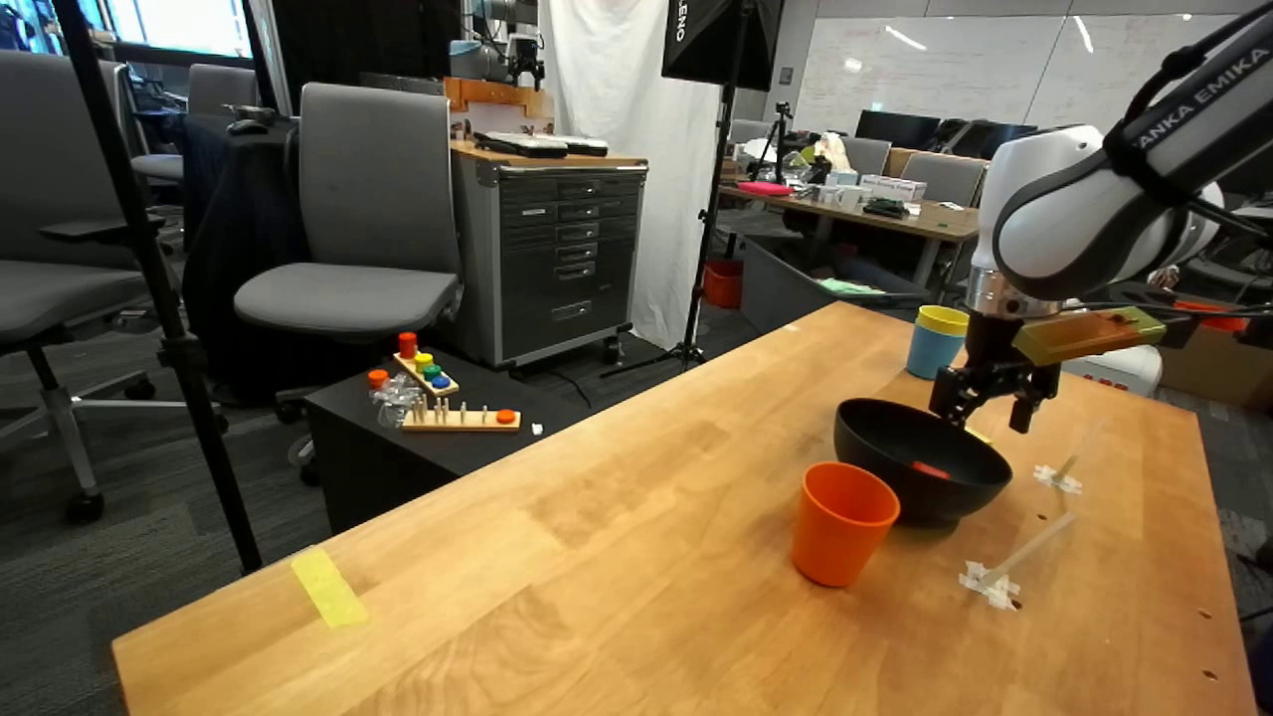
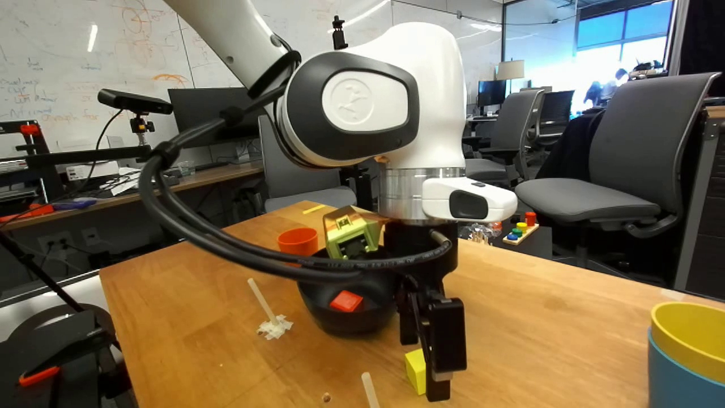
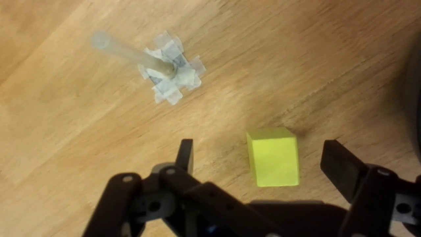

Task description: Pick the orange and yellow blocks and put them in the bowl

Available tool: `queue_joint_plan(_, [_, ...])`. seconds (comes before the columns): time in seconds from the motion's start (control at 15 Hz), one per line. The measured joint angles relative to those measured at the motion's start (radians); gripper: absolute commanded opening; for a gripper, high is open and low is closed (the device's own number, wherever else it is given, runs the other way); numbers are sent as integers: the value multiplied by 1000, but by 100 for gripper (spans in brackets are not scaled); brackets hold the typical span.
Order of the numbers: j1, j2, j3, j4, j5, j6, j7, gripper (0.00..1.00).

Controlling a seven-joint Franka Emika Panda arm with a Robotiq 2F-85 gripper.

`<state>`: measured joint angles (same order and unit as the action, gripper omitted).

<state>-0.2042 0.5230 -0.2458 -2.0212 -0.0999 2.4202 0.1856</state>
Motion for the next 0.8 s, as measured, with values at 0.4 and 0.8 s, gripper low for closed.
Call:
queue_joint_plan(0.4, [-1,18,0,23,0,0,1,100])
queue_joint_plan(0.8, [-1,25,0,29,0,0,1,55])
